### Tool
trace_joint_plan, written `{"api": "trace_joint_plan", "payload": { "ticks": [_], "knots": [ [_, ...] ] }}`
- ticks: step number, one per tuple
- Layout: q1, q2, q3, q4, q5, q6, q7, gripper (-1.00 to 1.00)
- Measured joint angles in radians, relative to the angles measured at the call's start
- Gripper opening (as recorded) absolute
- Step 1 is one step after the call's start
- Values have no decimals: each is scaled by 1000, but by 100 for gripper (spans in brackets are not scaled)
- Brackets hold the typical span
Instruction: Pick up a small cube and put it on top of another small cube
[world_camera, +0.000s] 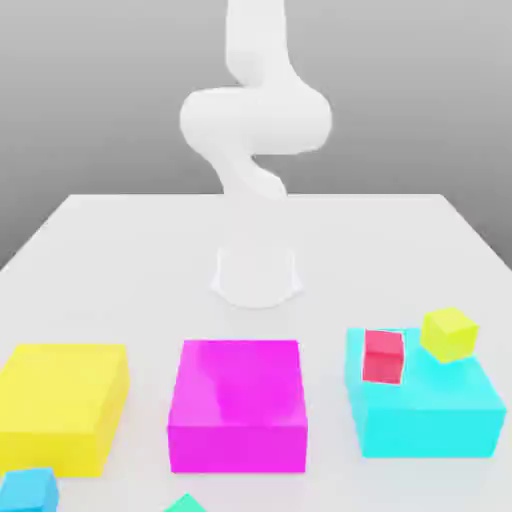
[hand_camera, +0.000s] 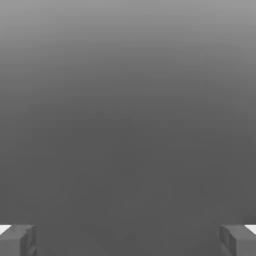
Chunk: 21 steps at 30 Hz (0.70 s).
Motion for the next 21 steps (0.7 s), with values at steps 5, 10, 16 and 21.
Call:
{"api": "trace_joint_plan", "payload": {
  "ticks": [5, 10, 16, 21],
  "knots": [
    [86, 187, -101, 12, 82, 35, -190, 0],
    [157, 369, -189, 23, 170, 69, -379, 0],
    [188, 589, -239, 37, 279, 106, -608, 0],
    [180, 764, -243, 47, 332, 146, -773, 0]
  ]
}}
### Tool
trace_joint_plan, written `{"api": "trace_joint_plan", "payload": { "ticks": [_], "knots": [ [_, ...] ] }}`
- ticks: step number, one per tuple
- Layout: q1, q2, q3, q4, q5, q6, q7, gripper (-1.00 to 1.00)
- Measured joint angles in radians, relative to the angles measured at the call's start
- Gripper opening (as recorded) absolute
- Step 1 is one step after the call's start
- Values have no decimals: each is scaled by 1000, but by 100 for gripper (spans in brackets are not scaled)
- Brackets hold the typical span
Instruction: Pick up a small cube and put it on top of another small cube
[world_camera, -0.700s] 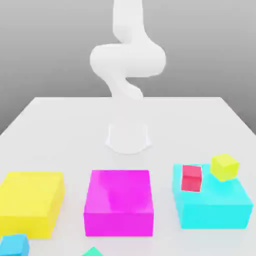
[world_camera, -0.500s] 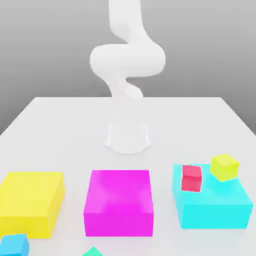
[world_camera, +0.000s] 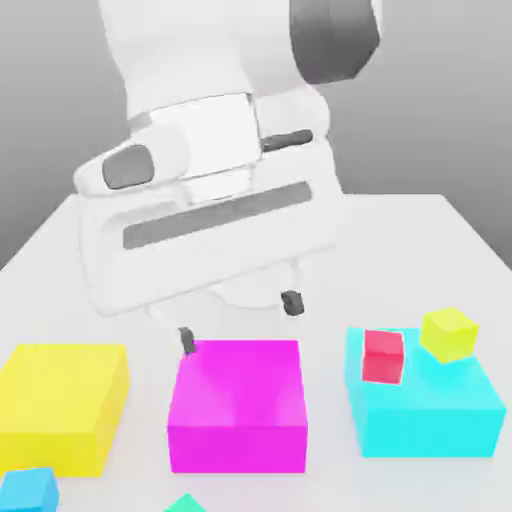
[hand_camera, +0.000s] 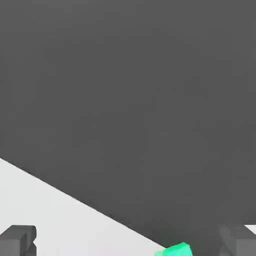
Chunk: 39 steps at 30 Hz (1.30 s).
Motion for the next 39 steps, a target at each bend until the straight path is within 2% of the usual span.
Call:
{"api": "trace_joint_plan", "payload": {
  "ticks": [5, 12, 15, 16, 23, 27, 32, 35, 36, 39],
  "knots": [
    [-21, 157, 6, 5, -4, 54, -126, 0],
    [-37, 347, -10, 8, -96, 154, -237, 0],
    [-70, 456, 30, 32, -61, 233, -279, 0],
    [-84, 489, 47, 39, -46, 257, -291, -100],
    [-86, 494, 49, 41, -45, 259, -292, -100],
    [-52, 368, -12, 12, -109, 162, -248, -100],
    [-183, 314, -124, 50, -109, 56, -286, -100],
    [-262, 392, -117, 79, -44, 94, -343, -100],
    [-279, 421, -102, 84, -23, 116, -359, 100],
    [-279, 421, -102, 84, -23, 116, -359, 100]
  ]
}}
